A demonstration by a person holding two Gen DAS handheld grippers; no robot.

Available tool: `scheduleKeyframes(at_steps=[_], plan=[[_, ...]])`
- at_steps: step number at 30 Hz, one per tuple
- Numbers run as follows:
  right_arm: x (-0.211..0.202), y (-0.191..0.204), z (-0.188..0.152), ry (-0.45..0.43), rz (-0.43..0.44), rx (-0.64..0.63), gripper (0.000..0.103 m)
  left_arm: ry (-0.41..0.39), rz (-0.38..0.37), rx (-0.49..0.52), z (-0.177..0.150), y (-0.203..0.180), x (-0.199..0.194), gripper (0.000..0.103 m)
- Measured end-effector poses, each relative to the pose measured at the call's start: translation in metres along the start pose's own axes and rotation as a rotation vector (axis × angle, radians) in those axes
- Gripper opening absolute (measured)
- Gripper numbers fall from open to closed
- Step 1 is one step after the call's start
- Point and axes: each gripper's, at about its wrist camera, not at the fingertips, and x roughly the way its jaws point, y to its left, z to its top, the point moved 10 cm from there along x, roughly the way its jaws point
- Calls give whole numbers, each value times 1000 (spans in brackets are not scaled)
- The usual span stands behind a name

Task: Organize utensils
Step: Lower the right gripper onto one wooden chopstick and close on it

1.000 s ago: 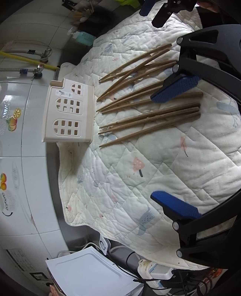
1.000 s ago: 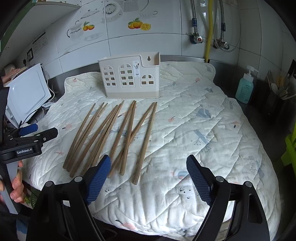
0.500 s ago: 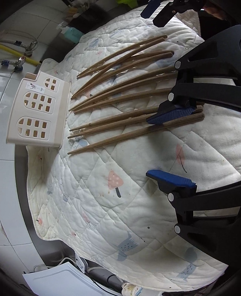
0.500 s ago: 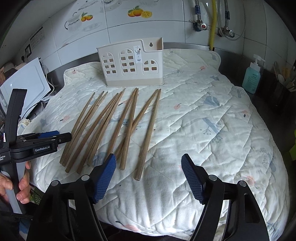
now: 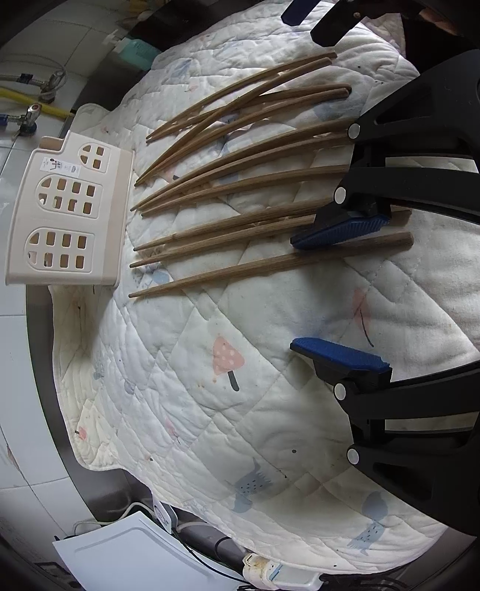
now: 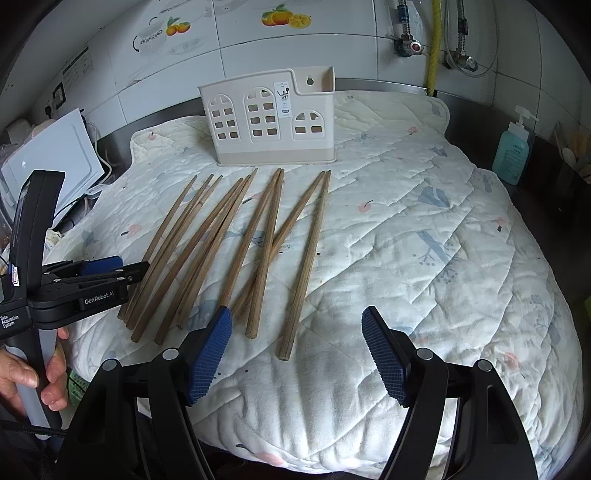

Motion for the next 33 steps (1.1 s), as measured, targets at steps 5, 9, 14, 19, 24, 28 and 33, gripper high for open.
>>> scheduleKeyframes(at_steps=[5,9,14,19,24,28,33], plan=[[5,-1,-2,10,10,10,62,-14,50,-3,-1,14,-2,47],[13,-1,-4,31,22,23,49,-11,30,-20,-1,19,-1,47],[21,-3,-6,49,22,51,28,-12,24,-9,-1,16,0,46],[28,-2,-8,64,19,51,23,-12,5,-17,-1,13,0,45],[32,-1,-9,69,1,32,23,-16,12,1,0,11,1,42],[33,0,-8,61,-35,7,18,-21,1,-3,2,11,1,38],[32,-3,-9,50,-45,11,10,-25,-38,-36,4,17,0,32]])
